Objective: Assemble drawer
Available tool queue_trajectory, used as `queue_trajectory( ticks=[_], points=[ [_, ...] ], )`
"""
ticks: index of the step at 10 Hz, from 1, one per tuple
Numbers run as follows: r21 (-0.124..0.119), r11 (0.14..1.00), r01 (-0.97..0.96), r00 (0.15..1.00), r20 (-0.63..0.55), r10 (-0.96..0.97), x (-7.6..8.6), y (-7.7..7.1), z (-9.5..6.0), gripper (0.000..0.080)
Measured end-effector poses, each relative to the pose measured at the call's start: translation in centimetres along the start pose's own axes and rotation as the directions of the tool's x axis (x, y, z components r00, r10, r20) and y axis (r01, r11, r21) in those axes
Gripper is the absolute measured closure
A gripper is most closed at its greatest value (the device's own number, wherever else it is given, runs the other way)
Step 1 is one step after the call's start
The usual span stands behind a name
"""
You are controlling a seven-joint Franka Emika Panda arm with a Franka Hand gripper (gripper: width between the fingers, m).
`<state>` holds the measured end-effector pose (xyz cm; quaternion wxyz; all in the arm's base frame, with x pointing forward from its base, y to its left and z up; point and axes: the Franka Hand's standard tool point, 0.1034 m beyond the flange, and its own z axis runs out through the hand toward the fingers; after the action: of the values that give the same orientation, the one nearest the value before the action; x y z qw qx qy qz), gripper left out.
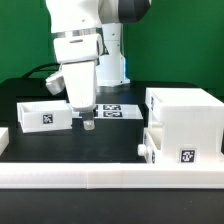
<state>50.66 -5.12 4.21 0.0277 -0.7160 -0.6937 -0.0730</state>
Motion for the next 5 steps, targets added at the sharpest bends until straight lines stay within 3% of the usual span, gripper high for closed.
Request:
queue_trajectory(
  ticks=[2, 3, 4, 5],
  points=[
    [-0.002, 0.999, -0.043, 0.999, 0.000, 0.043, -0.1, -0.1, 0.0, 0.0151],
    [-0.035, 0.979, -0.203, 0.979, 0.007, 0.203, -1.1, -0.7, -0.4, 0.0151],
    [-0.067, 0.939, -0.338, 0.940, 0.020, 0.340, -1.8, -2.3, -1.2, 0.0151],
    [-0.085, 0.912, -0.401, 0.914, 0.026, 0.404, -2.4, -3.6, -1.6, 0.0151]
  ],
)
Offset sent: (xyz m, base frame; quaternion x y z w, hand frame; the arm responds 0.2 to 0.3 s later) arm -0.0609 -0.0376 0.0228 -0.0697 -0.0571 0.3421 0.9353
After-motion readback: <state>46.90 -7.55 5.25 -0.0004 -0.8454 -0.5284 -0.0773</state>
